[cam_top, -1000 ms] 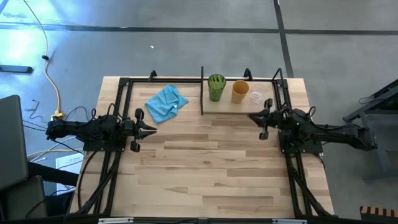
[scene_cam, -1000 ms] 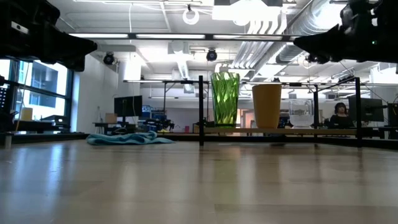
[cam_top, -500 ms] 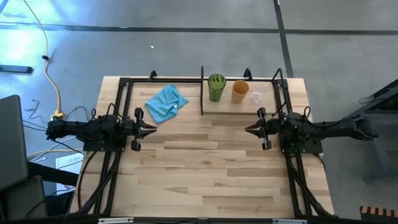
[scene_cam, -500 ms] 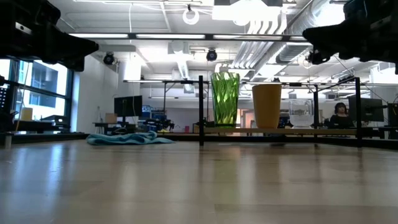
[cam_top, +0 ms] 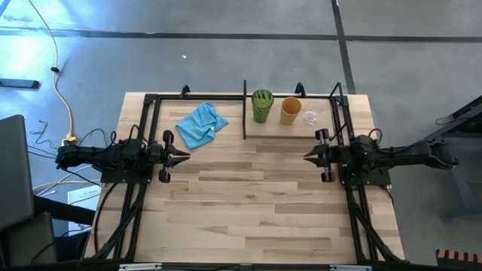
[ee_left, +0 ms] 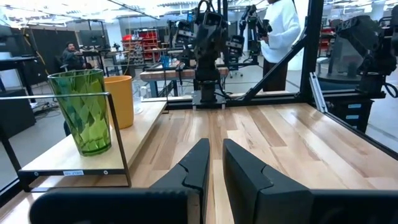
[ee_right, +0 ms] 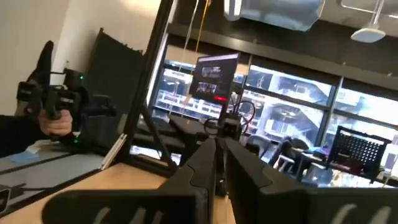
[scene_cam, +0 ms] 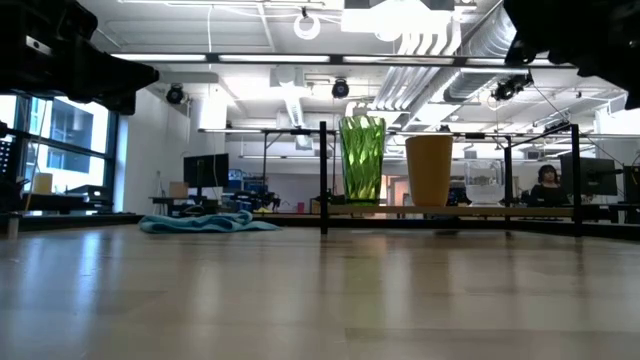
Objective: Stack small to large cups/mugs on shelf
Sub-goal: Return to Home Position
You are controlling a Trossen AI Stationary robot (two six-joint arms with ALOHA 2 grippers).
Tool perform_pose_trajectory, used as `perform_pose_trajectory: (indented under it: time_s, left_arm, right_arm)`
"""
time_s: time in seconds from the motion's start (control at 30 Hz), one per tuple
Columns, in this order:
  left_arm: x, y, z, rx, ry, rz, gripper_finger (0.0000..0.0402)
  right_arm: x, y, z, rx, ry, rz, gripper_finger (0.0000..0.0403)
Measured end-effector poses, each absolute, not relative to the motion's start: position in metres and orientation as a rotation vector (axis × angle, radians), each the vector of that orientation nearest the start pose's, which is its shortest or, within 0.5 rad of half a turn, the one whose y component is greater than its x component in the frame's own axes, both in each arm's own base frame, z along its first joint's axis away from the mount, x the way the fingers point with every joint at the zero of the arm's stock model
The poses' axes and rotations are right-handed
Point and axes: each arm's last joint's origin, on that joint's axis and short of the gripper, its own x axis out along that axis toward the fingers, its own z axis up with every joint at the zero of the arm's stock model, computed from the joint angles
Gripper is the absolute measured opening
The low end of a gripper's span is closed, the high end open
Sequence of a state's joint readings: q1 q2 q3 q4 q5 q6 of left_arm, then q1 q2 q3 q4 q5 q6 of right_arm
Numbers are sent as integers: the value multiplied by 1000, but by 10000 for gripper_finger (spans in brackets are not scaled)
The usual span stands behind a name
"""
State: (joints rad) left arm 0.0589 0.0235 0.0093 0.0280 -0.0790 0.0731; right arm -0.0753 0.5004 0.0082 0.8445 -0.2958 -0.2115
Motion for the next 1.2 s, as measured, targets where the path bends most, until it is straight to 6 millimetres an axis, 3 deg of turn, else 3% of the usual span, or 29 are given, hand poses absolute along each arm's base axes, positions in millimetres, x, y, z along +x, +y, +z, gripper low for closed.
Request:
perform_pose_trajectory:
  time_s: [0.97, 1.2]
  left_arm:
    - [98, 8, 167, 69, -8, 128, 35]
    - [98, 8, 167, 67, -8, 128, 35]
  right_arm:
    - [82, 1, 231, -359, -728, 59, 23]
    - [71, -2, 235, -299, -793, -68, 23]
